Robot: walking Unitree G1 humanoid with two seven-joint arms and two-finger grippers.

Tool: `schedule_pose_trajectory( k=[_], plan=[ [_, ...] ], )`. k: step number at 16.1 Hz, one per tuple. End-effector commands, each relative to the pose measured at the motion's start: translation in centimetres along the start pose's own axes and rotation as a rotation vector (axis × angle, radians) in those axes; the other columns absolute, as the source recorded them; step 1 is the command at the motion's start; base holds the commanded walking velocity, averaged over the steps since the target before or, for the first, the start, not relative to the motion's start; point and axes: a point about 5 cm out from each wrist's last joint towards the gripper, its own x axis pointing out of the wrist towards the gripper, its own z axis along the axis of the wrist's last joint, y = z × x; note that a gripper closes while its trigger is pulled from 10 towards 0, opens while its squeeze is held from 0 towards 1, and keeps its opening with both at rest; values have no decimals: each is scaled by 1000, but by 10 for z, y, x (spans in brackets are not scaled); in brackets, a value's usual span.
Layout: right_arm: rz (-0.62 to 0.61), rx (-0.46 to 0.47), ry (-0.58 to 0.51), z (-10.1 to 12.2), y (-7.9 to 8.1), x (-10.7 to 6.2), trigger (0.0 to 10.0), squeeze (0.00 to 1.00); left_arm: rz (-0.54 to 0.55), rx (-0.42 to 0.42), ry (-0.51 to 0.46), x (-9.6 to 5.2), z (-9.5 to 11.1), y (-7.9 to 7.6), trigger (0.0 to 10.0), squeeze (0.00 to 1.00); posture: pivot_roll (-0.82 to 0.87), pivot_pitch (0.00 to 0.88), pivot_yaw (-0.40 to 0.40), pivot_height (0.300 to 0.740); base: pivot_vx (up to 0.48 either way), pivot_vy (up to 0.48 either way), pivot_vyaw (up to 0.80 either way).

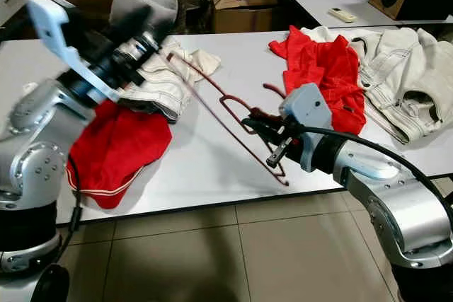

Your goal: Hang hanger

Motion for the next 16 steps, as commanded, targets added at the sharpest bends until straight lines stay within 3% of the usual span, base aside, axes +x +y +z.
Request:
schedule_pose_trajectory(
  k=[1,3,4,12,14,16],
  plan=[
    [52,-24,4,4,3,0,10000,0,-18,10,38,7,-7,-7,10000,0,-115,0,15,740,0,0,0],
    [107,-49,-14,12,8,0,10000,0,-4,108,196,16,-35,-15,10000,0,-125,0,19,740,0,0,0],
    [116,-56,-17,14,8,0,10000,0,-13,124,226,15,-41,-15,10000,0,-127,0,20,740,0,0,0],
    [119,-68,-29,17,6,-3,10000,0,-8,230,361,2,-57,-3,10000,0,-124,0,21,740,0,0,0],
    [119,-68,-26,17,6,-3,10000,0,2,220,337,2,-53,-2,10000,0,-124,0,20,740,0,0,0],
    [116,-64,-19,14,6,-1,10000,0,35,100,224,7,-38,2,10000,0,-118,0,12,740,0,0,0]
  ],
)
